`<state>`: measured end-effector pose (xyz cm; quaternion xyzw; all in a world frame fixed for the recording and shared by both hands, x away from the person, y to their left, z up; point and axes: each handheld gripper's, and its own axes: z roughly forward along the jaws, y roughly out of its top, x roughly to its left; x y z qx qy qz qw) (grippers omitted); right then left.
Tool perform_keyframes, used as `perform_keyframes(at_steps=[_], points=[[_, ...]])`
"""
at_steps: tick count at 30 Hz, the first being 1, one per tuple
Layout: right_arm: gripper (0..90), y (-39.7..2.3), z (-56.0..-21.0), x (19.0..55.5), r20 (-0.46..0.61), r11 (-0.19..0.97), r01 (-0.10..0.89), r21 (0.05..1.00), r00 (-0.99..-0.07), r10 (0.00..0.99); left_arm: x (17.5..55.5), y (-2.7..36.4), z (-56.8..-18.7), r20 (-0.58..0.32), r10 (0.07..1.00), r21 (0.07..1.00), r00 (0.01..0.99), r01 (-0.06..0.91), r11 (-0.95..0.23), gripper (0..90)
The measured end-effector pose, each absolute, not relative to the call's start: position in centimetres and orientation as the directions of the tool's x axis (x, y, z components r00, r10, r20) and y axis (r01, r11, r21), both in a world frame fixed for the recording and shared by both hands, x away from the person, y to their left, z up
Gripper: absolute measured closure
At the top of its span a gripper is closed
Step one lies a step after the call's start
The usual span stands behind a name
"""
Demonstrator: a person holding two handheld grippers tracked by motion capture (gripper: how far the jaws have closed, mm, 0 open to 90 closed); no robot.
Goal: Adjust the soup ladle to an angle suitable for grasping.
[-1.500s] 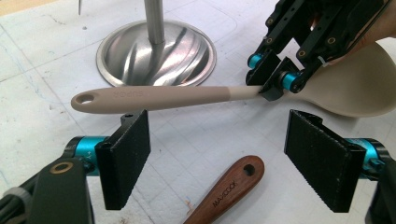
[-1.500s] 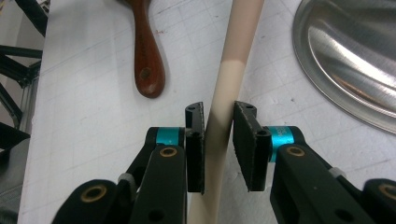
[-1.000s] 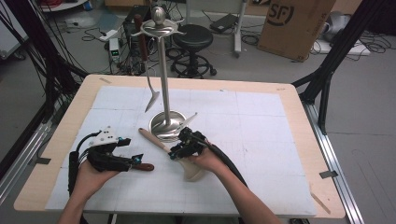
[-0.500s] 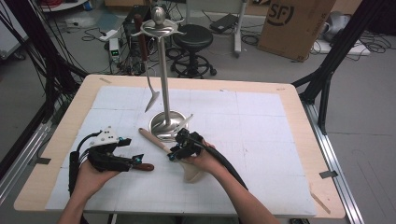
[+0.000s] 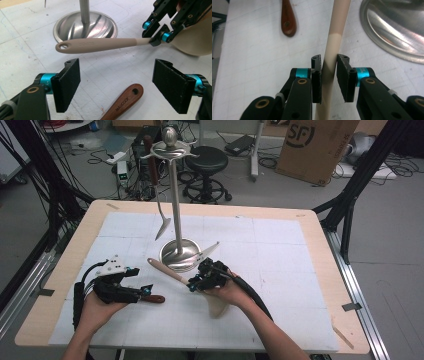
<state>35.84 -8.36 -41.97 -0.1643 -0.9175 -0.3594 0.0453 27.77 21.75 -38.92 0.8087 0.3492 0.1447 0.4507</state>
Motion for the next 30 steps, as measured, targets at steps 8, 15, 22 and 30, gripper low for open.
perform_keyframes(at_steps=[8, 15, 22, 30], points=[[73.9, -9.4, -42.4, 36.3, 0.218, 0.706, 0.337, 0.623, -0.941, 0.258, 27.7, 21.8, -38.9, -0.079, 0.695, 0.834, 0.715, 0.430, -0.346, 23.0], [72.3, -9.6, -42.9, 37.0, 0.213, 0.713, 0.341, 0.612, -0.940, 0.267, 27.7, 21.7, -38.8, -0.081, 0.694, 0.836, 0.715, 0.427, -0.343, 23.0], [62.4, -10.0, -42.1, 36.8, 0.217, 0.668, 0.375, 0.643, -0.925, 0.312, 27.7, 21.7, -38.8, -0.080, 0.693, 0.836, 0.717, 0.426, -0.344, 23.0], [54.7, -9.4, -39.6, 36.3, 0.153, 0.629, 0.368, 0.685, -0.917, 0.369, 27.7, 21.7, -38.7, -0.077, 0.691, 0.838, 0.719, 0.422, -0.346, 22.9]])
